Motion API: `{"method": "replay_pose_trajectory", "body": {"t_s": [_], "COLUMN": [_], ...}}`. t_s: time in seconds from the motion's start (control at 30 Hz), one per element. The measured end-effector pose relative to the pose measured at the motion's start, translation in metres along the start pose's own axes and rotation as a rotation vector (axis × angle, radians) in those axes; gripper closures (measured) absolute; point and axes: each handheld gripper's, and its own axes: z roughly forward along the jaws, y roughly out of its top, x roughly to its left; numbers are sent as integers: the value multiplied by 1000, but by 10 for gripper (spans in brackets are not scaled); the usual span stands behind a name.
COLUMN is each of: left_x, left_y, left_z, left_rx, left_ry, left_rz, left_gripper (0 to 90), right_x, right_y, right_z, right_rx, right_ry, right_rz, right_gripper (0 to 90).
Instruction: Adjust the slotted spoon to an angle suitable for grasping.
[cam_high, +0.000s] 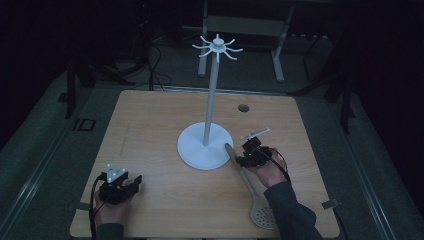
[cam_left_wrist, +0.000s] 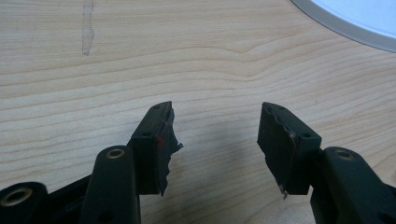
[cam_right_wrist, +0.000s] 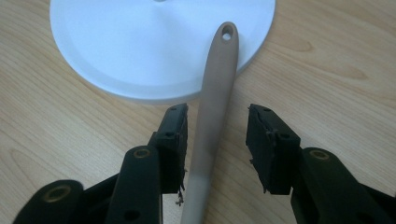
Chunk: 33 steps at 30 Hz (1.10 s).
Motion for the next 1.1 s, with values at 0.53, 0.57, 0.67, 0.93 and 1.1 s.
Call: {"method": "replay_pose_trajectory", "body": {"t_s": [0.53, 0.57, 0.67, 0.93, 1.1], "left_x": [0, 0, 0, 0, 1], "left_y": [0, 0, 0, 0, 0], "left_z": [1, 1, 1, 1, 1], "left_rx": [3, 3, 4, 4, 2], "left_ry": [0, 0, 0, 0, 0], "left_rz": [1, 1, 1, 1, 1], "left_gripper": [458, 457, 458, 457, 456], "right_x": [-3, -3, -3, -1, -2], "right_y": [-1, -1, -2, -3, -3], "right_z": [16, 17, 21, 31, 38], "right_rx": [89, 95, 118, 174, 217], "right_ry": [47, 51, 55, 60, 55], "right_rz": [21, 25, 21, 24, 23], "right_gripper": [575, 575, 580, 622, 643]}}
